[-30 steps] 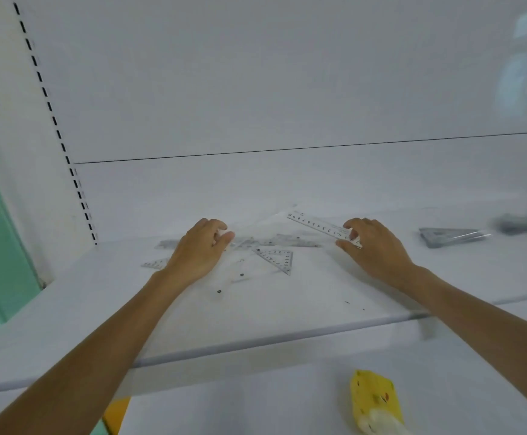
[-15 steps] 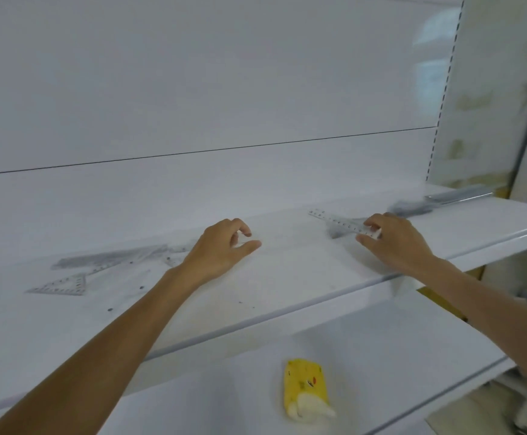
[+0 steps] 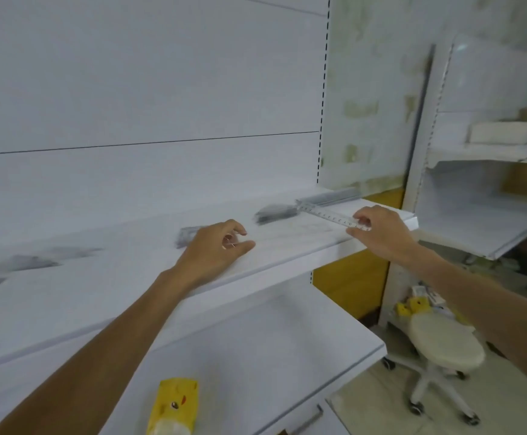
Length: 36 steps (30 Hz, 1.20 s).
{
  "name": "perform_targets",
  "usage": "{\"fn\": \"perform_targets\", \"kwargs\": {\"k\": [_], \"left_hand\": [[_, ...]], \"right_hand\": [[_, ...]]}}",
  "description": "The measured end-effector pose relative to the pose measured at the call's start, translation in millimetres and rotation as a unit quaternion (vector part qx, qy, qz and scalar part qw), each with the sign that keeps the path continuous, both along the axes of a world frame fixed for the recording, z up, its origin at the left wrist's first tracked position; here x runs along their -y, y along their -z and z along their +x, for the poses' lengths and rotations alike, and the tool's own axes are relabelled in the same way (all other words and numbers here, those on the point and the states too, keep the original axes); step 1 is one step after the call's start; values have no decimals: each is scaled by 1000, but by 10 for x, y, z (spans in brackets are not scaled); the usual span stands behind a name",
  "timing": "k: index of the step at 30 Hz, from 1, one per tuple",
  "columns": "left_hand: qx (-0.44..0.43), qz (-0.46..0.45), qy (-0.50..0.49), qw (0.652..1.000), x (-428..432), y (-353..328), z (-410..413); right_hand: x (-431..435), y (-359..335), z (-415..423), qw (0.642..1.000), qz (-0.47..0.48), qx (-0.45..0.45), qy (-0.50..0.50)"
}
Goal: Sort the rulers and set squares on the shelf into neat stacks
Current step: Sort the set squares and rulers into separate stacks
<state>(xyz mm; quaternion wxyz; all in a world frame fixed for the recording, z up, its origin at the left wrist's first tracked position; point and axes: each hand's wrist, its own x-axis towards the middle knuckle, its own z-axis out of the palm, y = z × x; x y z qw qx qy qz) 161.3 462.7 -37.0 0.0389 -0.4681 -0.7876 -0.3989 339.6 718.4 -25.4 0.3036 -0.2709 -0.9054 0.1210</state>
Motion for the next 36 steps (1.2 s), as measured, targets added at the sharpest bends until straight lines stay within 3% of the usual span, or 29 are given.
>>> {"fn": "perform_targets", "kwargs": {"k": [7,22,32,36], "left_hand": [[-1,2,-5,1000,-617,-62,19],[-2,28,-46,999,-1266,-276,-576],[-28,1,-167,986,-1464,-187,-602],[-22,33,-207,978,-1653,-191,-515]], "right_hand": [[-608,56,96,1000,-23,-5,-4],[-1598,-157,-906,997,36,9,-71],[-2160,-229,-1498,971,55,69,-224],[-2374,-274,-1614,952,44,83,-290]]}}
